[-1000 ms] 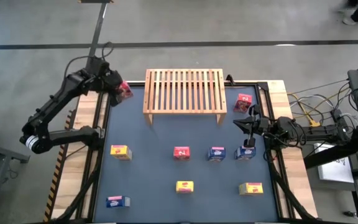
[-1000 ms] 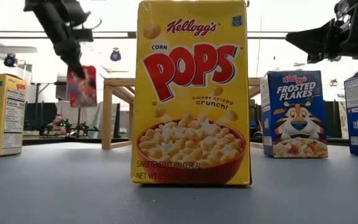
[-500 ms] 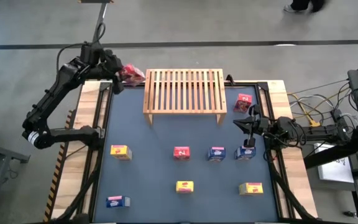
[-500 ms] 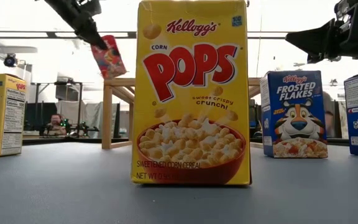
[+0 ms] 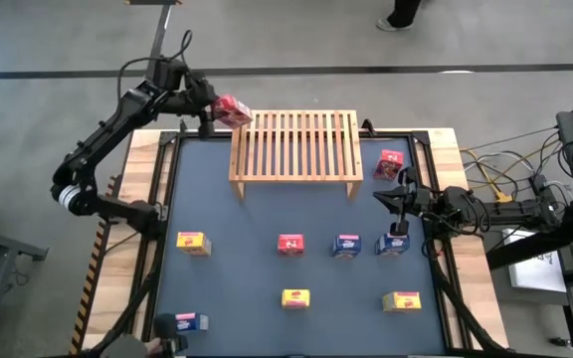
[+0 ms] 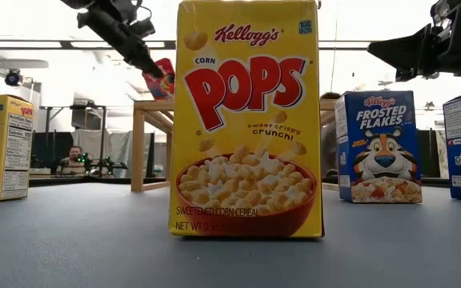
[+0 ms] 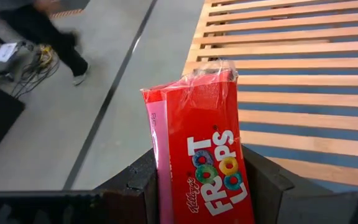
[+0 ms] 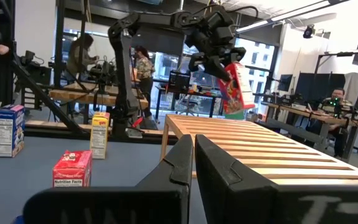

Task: Stack cereal on shelf
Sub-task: Put the top left red cereal box on the shelf, then put the bottom red cereal box aligned with the other red cereal box on the shelf

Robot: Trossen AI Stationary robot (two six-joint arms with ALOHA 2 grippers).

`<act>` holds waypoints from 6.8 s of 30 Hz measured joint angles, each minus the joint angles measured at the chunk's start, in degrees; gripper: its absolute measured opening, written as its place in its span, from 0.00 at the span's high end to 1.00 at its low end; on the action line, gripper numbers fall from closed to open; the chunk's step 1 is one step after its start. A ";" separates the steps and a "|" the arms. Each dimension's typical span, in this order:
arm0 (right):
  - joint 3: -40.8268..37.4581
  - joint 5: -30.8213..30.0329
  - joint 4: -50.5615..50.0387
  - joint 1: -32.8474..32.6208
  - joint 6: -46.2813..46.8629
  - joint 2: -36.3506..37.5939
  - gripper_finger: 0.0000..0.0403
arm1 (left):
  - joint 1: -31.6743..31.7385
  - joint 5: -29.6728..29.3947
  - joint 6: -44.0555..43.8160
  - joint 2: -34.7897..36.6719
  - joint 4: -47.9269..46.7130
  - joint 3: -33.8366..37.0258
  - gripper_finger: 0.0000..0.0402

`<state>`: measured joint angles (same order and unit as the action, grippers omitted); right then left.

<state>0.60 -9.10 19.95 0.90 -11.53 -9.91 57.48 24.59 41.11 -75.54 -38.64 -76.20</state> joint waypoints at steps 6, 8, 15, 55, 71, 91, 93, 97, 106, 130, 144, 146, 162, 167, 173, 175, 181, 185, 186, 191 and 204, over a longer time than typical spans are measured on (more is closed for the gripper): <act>0.00 0.00 -0.01 -0.01 0.00 0.02 0.98 | -0.14 0.48 5.56 -5.03 -5.57 -7.16 0.65; 0.00 0.02 0.01 0.01 0.00 0.02 0.98 | -0.16 0.49 7.44 -6.99 -8.25 -10.42 0.65; 0.00 0.02 0.02 0.01 0.00 0.02 0.98 | -1.21 0.51 12.04 -15.10 -18.15 -21.51 0.65; 0.00 0.01 -0.01 -0.01 0.00 0.01 0.98 | -6.87 -9.21 8.32 -36.26 -41.77 -55.38 0.47; 0.00 0.01 -0.01 0.00 0.00 0.00 0.98 | -6.87 -15.71 4.99 -32.50 -45.49 -58.54 0.47; 0.00 0.01 -0.02 -0.02 0.00 0.01 0.98 | -12.34 -7.54 -8.47 -4.80 -48.77 -44.97 0.73; 0.00 0.02 -0.01 -0.01 0.00 0.00 0.98 | -14.53 -7.36 -9.90 0.52 -45.28 -38.81 0.75; 0.00 0.02 -0.03 0.01 0.00 0.02 0.98 | -18.60 -7.32 -14.55 12.10 -36.72 -24.23 0.77; 0.00 0.00 -0.01 -0.01 0.00 0.00 0.98 | -25.17 -7.05 -28.56 34.36 -18.43 9.65 0.78; 0.00 0.02 -0.02 0.01 0.00 0.01 0.98 | -26.45 -6.46 -47.23 52.32 -0.68 38.42 0.78; 0.00 0.01 -0.01 0.01 0.00 0.01 0.98 | -26.43 -6.49 -48.29 49.57 0.57 39.74 0.78; 0.00 0.01 -0.01 -0.01 0.00 0.02 0.98 | -26.43 -6.61 -48.29 48.78 0.60 39.90 0.78; 0.00 0.02 -0.01 -0.01 0.00 0.01 0.98 | -26.45 -7.51 -49.48 50.97 3.15 40.23 0.78; 0.00 0.00 -0.01 0.01 0.00 0.02 0.98 | -26.45 -7.56 -51.06 54.53 3.12 40.34 0.78; 0.00 0.01 -0.01 0.00 0.00 0.01 0.98 | -26.45 -7.85 -50.78 58.54 3.11 40.36 0.78; 0.00 0.00 -0.01 0.01 0.00 0.00 0.98 | -26.45 -8.26 -50.69 59.64 3.11 40.36 0.78; 0.00 0.00 -0.01 -0.02 0.00 0.00 0.98 | -26.45 -8.94 -50.65 62.48 3.11 40.45 0.78; 0.00 0.01 -0.01 0.00 0.00 0.01 0.98 | -26.45 -10.16 -50.63 64.19 6.24 41.24 0.78; 0.00 0.00 -0.01 0.00 0.00 0.00 0.98 | -26.45 -10.16 -50.65 64.47 8.40 41.84 0.78; 0.00 0.02 -0.01 0.01 0.00 0.02 0.98 | -26.54 -7.20 -49.30 64.75 17.44 45.77 0.78; 0.00 0.02 -0.01 0.01 0.00 0.02 0.98 | -27.22 -6.09 -50.23 66.21 25.96 50.51 0.81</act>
<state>0.60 -9.08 19.94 0.91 -11.53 -9.89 30.26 18.50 -9.13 -9.33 -12.68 -25.69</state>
